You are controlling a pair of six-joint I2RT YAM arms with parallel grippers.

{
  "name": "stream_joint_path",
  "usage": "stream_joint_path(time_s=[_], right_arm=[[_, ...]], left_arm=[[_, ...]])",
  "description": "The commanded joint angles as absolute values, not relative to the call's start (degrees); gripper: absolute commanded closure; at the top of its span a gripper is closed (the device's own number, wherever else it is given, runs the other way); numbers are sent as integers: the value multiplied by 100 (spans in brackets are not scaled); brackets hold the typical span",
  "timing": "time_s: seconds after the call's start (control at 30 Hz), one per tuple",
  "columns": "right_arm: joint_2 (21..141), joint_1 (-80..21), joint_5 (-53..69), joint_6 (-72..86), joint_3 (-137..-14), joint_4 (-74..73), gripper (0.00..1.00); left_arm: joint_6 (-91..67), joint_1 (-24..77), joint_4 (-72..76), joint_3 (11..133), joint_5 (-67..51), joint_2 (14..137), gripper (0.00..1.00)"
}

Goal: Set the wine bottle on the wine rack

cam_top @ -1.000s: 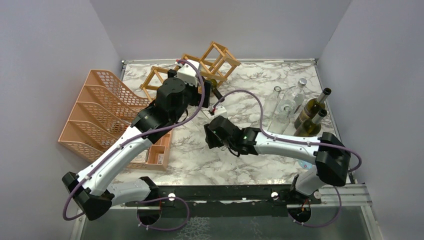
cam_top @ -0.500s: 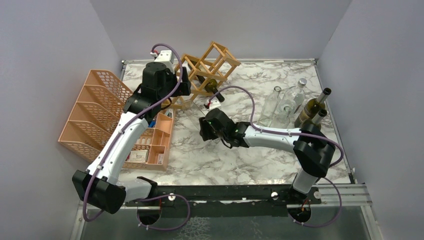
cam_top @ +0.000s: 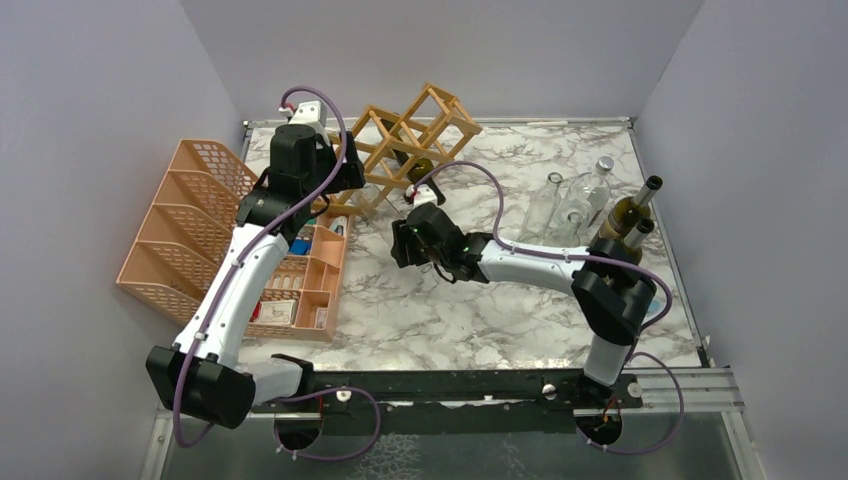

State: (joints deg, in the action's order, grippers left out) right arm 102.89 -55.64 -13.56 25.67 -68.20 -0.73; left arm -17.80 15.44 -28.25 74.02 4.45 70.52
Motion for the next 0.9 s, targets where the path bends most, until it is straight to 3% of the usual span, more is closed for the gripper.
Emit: stream_joint_path(time_s=[0.0,0.87], right_arm=[[10337,-5528,-1369,2546,-7110,393,99],[11917,-5421,-2062,3401,-8343,1235,99]], left_arm=[[-1785,1500,-2864,7296,484,6796,10],[-1547,1486,-3234,7436,338,6469,7]])
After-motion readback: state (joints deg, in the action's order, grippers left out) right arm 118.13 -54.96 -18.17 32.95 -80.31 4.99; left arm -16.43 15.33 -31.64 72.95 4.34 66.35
